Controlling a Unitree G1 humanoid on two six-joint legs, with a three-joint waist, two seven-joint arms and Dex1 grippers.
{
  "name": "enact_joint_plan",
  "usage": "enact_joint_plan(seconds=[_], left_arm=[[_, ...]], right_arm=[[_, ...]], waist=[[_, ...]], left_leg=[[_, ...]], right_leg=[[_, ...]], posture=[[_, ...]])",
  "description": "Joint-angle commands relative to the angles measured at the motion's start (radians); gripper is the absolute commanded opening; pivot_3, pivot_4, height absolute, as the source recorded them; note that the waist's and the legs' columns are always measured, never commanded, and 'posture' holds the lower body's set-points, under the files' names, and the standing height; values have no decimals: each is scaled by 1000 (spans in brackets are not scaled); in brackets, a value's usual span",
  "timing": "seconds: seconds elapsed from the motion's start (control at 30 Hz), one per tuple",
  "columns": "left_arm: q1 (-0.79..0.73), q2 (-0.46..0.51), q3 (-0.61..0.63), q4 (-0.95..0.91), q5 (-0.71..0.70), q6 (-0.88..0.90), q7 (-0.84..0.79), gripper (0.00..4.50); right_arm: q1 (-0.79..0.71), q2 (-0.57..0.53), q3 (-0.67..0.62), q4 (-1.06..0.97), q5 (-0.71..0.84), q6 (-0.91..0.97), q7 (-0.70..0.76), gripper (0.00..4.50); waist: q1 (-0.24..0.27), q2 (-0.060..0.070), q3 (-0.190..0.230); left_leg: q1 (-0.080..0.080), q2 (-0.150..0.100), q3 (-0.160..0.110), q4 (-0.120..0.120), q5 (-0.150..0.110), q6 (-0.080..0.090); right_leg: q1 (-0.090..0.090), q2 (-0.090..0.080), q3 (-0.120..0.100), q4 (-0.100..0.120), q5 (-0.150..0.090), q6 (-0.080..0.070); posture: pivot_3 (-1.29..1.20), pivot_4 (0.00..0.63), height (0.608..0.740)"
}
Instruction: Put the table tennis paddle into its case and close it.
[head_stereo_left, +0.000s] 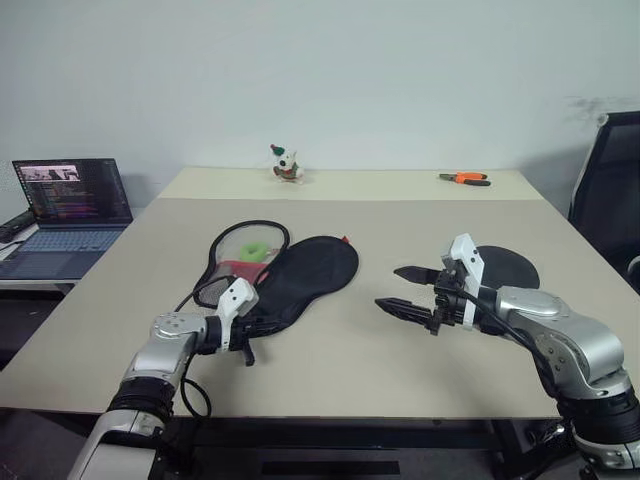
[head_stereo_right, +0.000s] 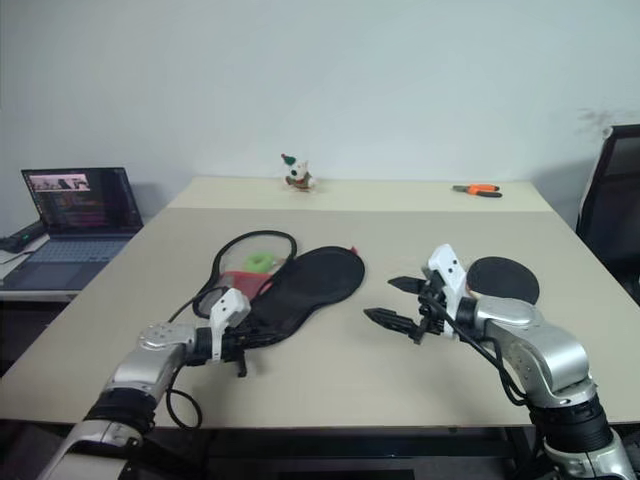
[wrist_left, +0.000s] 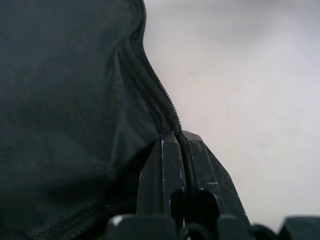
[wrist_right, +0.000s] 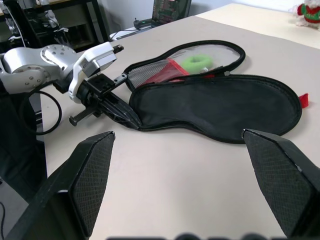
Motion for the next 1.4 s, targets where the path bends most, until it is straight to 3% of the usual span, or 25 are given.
enact_joint_plan(seconds=[0.03,0.57,0.77,0.97,1.1,1.4], left_arm=[[-46,-43,10,6,0,-11,30,49],[-263,-316,-75,237,78,-121,21,49],[-280,-328,-91,286,110,-152,-17,49],[-219,-281,-58,219,99,-178,-9,2065],[-137,-245,-15,47,43,-121,3,3474],[120,-113,128,-461,-128,199,104,3474]], right_arm=[[-19,-9,-28,-11,3,-30,6,4500],[15,-35,-41,-32,0,-33,-5,4500],[27,-47,-40,-45,1,-28,-6,4500],[21,-41,-19,-34,-4,-22,-9,4500],[-10,-12,-8,-1,-5,-11,-27,4500],[-159,185,-55,199,25,150,-227,4500]], waist=[[2,0,0],[-4,0,0],[-6,-1,0],[-9,-1,0],[-9,0,0],[-8,0,0]], left_leg=[[0,0,0,0,0,0],[-3,-1,1,1,0,0],[-4,-1,2,1,0,0],[-4,-1,2,1,0,0],[-4,1,1,1,0,0],[-2,3,-1,1,0,0]], right_leg=[[0,0,0,0,0,0],[-2,1,0,-1,1,1],[-3,1,1,-1,1,1],[-3,3,1,-1,2,1],[-4,3,1,0,2,0],[-3,0,2,1,3,-2]], posture=[[0,150,740],[0,150,740],[0,150,740],[0,150,740],[0,150,740],[0,150,740]])
